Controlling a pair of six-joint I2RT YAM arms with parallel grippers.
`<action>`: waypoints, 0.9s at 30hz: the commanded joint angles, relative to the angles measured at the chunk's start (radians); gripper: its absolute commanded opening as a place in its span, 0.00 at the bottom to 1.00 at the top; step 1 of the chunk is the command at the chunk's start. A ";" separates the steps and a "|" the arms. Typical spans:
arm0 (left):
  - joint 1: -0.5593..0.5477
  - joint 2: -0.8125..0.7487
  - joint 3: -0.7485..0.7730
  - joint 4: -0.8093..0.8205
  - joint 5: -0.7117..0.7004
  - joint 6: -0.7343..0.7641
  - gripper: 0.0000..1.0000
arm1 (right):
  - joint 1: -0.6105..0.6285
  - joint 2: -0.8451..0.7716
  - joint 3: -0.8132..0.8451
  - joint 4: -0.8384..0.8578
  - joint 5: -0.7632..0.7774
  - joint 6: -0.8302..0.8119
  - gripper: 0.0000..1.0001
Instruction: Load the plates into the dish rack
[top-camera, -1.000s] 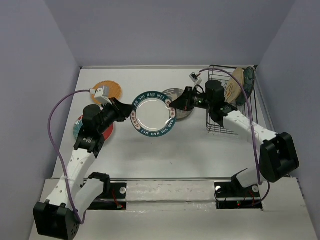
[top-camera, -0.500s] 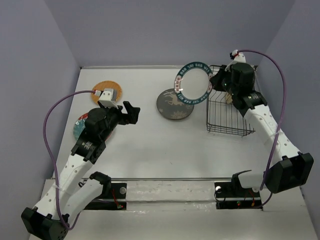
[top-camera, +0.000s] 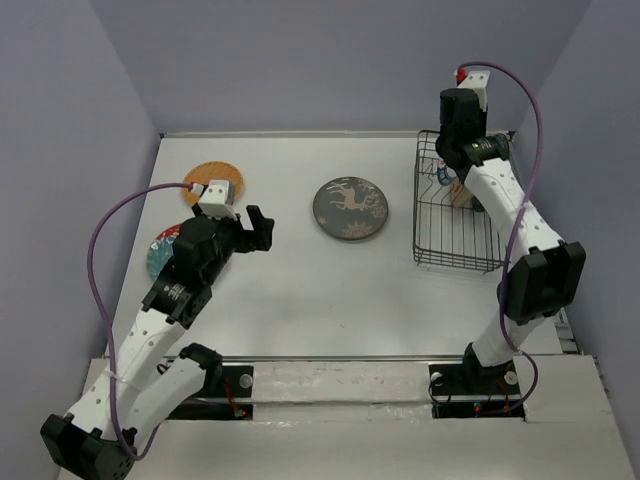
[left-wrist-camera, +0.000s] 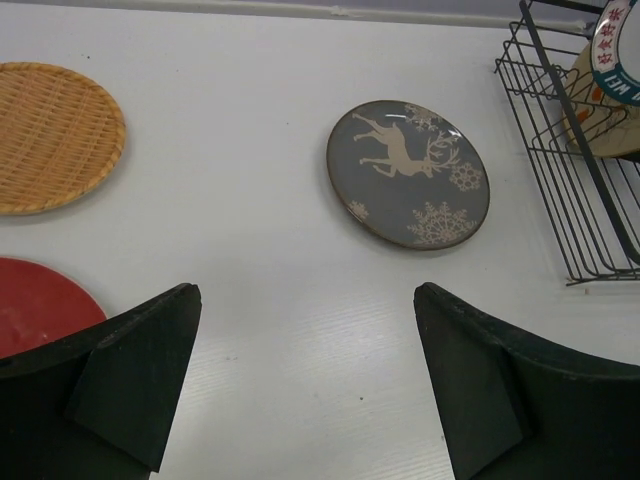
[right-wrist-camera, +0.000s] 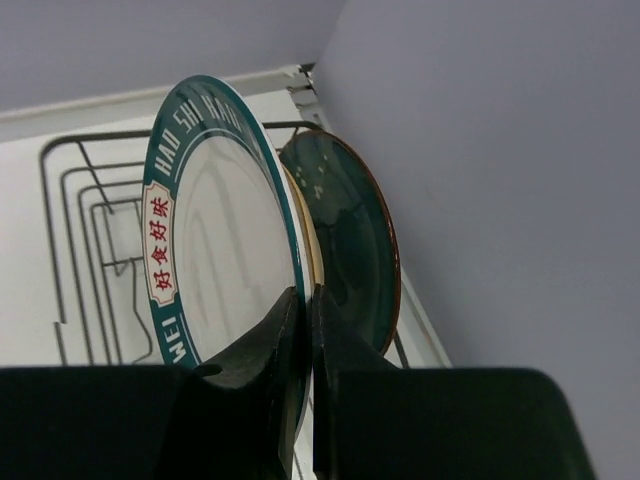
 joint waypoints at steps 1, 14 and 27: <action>-0.004 -0.054 0.027 0.055 -0.016 0.021 0.99 | 0.004 0.052 0.120 0.033 0.163 -0.160 0.07; -0.004 -0.030 0.022 0.055 0.047 0.010 0.99 | 0.004 0.083 0.077 0.099 0.195 -0.264 0.07; -0.004 -0.025 0.019 0.056 0.045 0.010 0.99 | 0.004 0.149 -0.038 0.115 0.096 -0.175 0.07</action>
